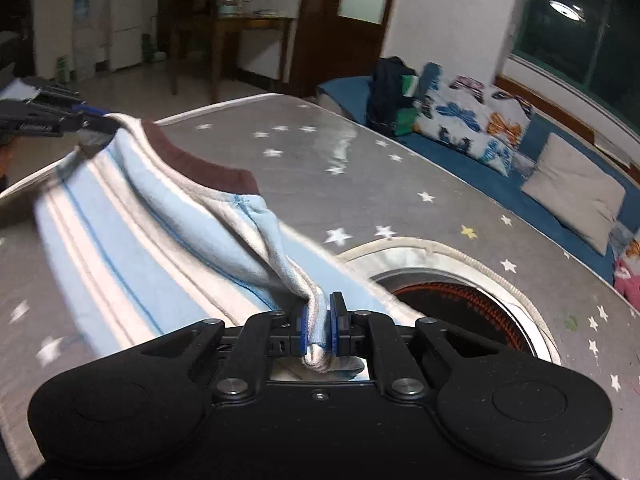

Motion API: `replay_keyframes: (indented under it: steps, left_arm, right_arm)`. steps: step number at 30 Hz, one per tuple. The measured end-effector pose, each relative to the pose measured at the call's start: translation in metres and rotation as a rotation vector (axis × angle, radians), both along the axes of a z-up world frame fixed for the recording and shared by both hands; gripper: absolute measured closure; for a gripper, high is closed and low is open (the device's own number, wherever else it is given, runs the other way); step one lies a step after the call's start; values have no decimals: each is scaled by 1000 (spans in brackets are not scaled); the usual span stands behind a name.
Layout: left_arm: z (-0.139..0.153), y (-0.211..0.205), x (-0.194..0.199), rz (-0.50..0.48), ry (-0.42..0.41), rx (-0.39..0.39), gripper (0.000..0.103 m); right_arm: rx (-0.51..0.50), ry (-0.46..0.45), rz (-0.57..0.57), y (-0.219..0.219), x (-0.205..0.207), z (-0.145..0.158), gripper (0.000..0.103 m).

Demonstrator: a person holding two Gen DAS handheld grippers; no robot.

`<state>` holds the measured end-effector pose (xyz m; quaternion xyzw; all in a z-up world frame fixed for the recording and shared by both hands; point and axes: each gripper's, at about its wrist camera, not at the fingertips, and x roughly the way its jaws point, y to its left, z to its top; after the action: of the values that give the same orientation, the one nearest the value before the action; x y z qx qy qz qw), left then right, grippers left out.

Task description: Fold clothes

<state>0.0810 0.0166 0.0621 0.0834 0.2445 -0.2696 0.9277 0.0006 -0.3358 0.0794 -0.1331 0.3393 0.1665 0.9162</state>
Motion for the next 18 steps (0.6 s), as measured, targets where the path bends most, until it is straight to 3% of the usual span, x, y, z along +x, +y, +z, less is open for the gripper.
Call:
replay_keyframes:
  steps: [5, 7, 10, 15, 18]
  left_arm:
    - [-22, -5, 42, 75, 85, -10, 92]
    - [-33, -6, 52, 103, 105, 4, 89]
    - [-39, -6, 54, 113, 97, 33, 85]
    - [-31, -1, 50, 128, 77, 23, 66]
    - [-18, 8, 40, 160, 38, -11, 65]
  right_arm:
    - [35, 38, -67, -6, 42, -31, 91]
    - [29, 57, -91, -8, 50, -44, 81]
    - [46, 66, -127, -13, 52, -52, 75]
    - [30, 26, -156, -17, 38, -34, 69]
    - [15, -46, -145, -12, 23, -14, 69]
